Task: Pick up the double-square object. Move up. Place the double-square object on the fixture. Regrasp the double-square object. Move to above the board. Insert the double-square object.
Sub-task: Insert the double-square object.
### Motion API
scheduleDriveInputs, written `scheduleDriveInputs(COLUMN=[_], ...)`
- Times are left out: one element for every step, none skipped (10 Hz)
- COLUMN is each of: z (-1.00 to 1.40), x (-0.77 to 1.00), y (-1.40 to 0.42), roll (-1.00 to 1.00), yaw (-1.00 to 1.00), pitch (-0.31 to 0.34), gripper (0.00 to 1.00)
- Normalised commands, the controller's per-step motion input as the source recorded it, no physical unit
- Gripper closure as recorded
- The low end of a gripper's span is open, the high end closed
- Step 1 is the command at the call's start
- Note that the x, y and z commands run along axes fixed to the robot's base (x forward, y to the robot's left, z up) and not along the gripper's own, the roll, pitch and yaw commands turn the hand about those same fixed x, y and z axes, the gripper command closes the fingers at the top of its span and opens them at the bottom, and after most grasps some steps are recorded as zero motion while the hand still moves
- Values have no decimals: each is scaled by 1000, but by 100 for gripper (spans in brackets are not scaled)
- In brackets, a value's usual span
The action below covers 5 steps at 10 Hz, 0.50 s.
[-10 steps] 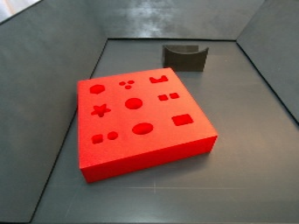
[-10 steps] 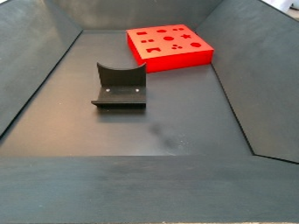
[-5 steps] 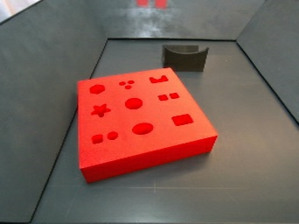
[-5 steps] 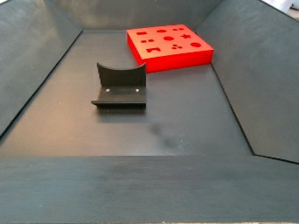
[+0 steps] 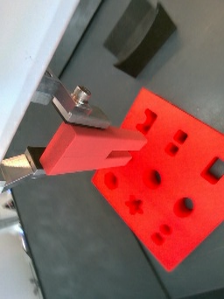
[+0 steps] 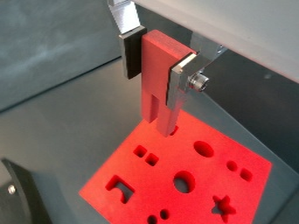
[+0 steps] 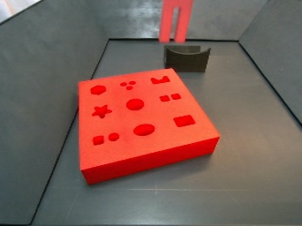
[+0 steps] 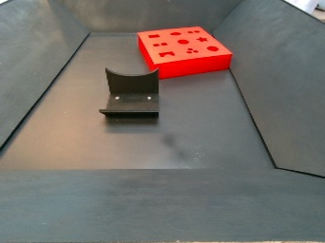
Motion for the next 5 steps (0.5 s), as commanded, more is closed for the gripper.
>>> scheduleDriveInputs(z=[-597,-400,0,-183,-583], x=[0,-31,-29,-91,-137], y=[17,74,0,0,0], roll=[0,-10,0,0,-21], yaw=[757,534,0,0,0], pitch=[-37,-84,0,-46,-166], gripper=[100,100,100,100,100])
